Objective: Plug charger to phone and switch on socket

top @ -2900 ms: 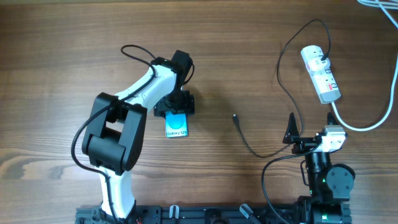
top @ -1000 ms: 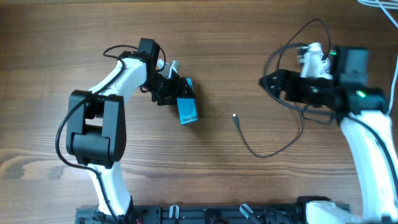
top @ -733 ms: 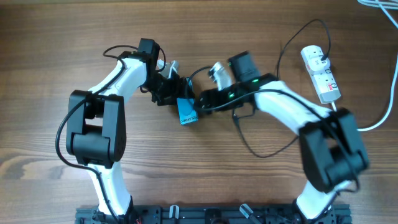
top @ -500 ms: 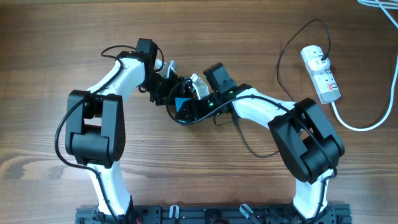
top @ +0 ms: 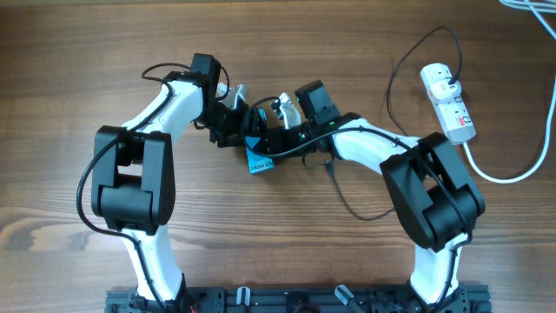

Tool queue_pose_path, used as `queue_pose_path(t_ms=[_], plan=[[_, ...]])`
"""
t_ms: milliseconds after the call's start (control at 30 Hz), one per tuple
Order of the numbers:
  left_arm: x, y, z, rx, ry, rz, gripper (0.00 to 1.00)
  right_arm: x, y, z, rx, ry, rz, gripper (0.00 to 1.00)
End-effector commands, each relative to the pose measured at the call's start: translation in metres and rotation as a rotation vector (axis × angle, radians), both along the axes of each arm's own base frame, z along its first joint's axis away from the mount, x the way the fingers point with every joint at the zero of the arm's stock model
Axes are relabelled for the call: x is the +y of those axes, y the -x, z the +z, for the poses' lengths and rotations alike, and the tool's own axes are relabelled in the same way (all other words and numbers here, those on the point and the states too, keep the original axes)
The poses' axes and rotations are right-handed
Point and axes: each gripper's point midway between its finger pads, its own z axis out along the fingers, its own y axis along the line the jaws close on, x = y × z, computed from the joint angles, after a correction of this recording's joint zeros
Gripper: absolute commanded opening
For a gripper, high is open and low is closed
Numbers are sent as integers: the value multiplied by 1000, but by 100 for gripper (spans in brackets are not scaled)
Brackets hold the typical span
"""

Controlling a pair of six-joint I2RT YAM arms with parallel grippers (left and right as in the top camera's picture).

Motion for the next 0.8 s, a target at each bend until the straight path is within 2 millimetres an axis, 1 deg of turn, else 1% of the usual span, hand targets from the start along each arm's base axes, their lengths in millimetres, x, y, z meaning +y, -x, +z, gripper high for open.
queue_pose_path(t_ms=[0, 67, 100, 133, 233, 267, 300, 367, 433, 500, 567, 600, 633, 700, 767], plan=[[-5, 3, -1, 6, 29, -20, 68, 7, 5, 2, 46, -37, 10, 48], [-5, 4, -1, 6, 29, -20, 68, 7, 5, 2, 51, -37, 5, 37], [-5, 4, -1, 6, 29, -20, 68, 8, 5, 3, 48, -40, 5, 33], [-5, 3, -1, 6, 29, -20, 70, 8, 4, 3, 42, -44, 5, 21], [-5, 3, -1, 6, 29, -20, 75, 9, 3, 4, 42, -44, 4, 6], [-5, 3, -1, 6, 29, -20, 78, 8, 3, 4, 42, -44, 4, 4], [-5, 3, -1, 6, 29, -20, 80, 8, 3, 4, 48, -44, -2, 4], [-5, 3, 0, 6, 30, -20, 81, 6, 1, 6, 70, -60, -16, 4], [-7, 2, 6, 10, 83, -9, 80, 6, 1, 27, 95, -188, 37, 4], [-12, -3, 27, 2, 241, 6, 78, 2, -3, 47, 132, -293, 56, 4], [-15, -11, 59, -46, 467, -2, 75, 4, -5, 63, 139, -368, 80, 4], [-14, -13, 75, -82, 573, -12, 72, 6, -7, 69, 143, -391, 83, 4], [-13, -15, 85, -101, 633, -14, 70, 7, -9, 71, 149, -398, 74, 4], [-8, -18, 114, -176, 806, -29, 61, 10, -15, 80, 180, -423, 42, 4], [-3, -20, 124, -209, 866, -29, 54, 13, -19, 91, 182, -460, 39, 4]])
